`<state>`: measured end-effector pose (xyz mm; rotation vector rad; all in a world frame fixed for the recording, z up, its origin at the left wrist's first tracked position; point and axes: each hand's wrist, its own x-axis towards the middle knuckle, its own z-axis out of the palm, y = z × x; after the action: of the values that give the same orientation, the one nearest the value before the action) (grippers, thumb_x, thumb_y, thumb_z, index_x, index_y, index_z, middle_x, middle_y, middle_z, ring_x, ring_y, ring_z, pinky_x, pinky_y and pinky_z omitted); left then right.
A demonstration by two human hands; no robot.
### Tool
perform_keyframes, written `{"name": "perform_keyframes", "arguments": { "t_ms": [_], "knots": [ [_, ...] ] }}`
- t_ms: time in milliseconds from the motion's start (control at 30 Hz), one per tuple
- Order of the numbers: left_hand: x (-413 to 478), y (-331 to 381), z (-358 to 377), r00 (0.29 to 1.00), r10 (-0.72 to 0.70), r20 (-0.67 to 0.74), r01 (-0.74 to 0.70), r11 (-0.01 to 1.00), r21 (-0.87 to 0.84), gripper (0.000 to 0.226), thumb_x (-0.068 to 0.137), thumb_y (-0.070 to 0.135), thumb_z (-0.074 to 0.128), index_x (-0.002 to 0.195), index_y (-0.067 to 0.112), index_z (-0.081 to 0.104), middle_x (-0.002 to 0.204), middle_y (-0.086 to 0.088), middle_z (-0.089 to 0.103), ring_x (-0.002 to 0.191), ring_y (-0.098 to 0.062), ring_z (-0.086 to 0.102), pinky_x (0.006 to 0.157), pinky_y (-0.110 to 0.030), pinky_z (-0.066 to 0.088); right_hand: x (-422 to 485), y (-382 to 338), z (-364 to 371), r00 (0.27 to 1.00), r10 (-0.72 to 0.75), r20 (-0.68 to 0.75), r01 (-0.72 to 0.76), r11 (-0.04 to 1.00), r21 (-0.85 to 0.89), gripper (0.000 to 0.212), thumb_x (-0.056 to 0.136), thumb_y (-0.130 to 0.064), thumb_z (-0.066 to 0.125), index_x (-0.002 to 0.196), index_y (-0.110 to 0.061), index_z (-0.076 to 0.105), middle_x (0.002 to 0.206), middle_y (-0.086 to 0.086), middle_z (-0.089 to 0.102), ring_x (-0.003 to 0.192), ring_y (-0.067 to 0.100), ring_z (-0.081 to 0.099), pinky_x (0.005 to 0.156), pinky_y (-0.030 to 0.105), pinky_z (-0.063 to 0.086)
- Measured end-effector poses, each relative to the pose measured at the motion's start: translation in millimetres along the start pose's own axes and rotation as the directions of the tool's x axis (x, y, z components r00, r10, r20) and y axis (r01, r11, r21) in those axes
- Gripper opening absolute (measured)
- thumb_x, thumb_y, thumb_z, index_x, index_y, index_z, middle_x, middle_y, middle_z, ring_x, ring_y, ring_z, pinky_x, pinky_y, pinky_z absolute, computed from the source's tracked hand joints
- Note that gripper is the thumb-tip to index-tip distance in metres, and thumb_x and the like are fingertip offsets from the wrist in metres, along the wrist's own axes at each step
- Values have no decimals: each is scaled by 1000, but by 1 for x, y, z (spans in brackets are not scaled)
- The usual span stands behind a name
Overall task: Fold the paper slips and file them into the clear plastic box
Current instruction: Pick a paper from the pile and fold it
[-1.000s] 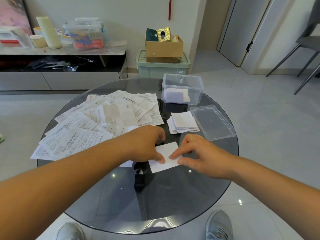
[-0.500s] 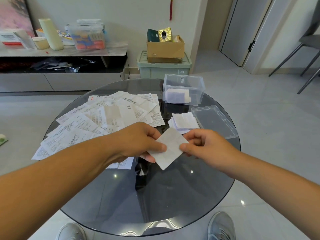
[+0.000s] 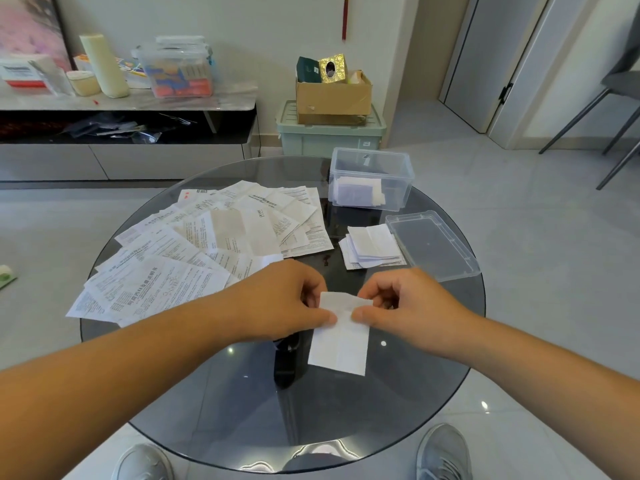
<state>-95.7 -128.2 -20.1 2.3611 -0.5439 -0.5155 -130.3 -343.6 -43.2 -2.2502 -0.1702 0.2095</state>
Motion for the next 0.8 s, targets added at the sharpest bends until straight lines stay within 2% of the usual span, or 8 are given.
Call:
{"name": "perform_keyframes", "arguments": {
  "t_ms": [67,167,233,300,400,533,667,800],
  "knots": [
    [4,0,-1,997,-14,-78,9,998,-63,15,84,30,80,83,17,71,66,8,67,55,0,57,55,-16,46,2,0,-2,994,-43,-101,42,999,-12,10,85,-24,78,78,-28,71,70,-5,65,59,2,51,58,15,42],
    [7,5,-3,987,-59,-153,12,958,-288,12,87,18,77,90,9,69,67,-2,71,56,-11,62,58,-22,52,6,-4,-7,965,-111,-238,116,993,7,14,85,-22,78,75,-29,71,67,-6,63,56,5,48,55,16,41],
    [6,7,-4,983,-65,-173,-11,914,-405,13,88,13,75,92,3,68,72,-8,74,62,-16,70,62,-20,57,7,-8,-8,949,-135,-285,159,985,62,13,84,-19,78,76,-27,72,65,-8,64,58,10,52,57,17,43],
    [4,7,-5,980,-51,-192,-38,901,-432,13,87,15,76,91,5,69,77,-7,75,72,-17,74,66,-18,58,6,-8,-9,951,-131,-280,166,981,104,9,84,-18,78,80,-24,73,68,-4,67,65,21,59,61,25,49],
    [2,0,-6,981,-4,-194,-57,949,-309,15,88,29,75,86,15,72,75,-1,74,68,-11,69,65,-16,54,5,-4,-8,967,-124,-221,148,984,95,10,85,-19,77,80,-26,73,73,-4,70,69,19,63,65,29,53],
    [-4,-7,1,993,43,-111,-57,990,-128,18,88,37,73,78,22,73,71,4,69,61,-1,59,61,-16,46,3,2,-5,985,-94,-145,96,995,9,18,84,-20,79,74,-31,69,69,-16,65,63,0,56,63,11,43],
    [-6,-7,5,995,44,-85,-43,999,10,19,89,35,73,74,24,67,67,10,64,58,1,57,58,-14,44,2,3,-3,1000,-29,6,29,998,-47,12,84,-23,79,79,-27,69,68,-11,64,62,-1,56,61,15,45],
    [-7,-6,10,997,34,-73,-19,981,194,13,89,37,69,83,28,62,74,10,64,70,-4,60,71,-28,54,2,3,-3,996,25,89,-11,989,-146,10,84,-31,79,83,-28,69,73,-9,70,65,3,63,63,19,50]
  ]
}}
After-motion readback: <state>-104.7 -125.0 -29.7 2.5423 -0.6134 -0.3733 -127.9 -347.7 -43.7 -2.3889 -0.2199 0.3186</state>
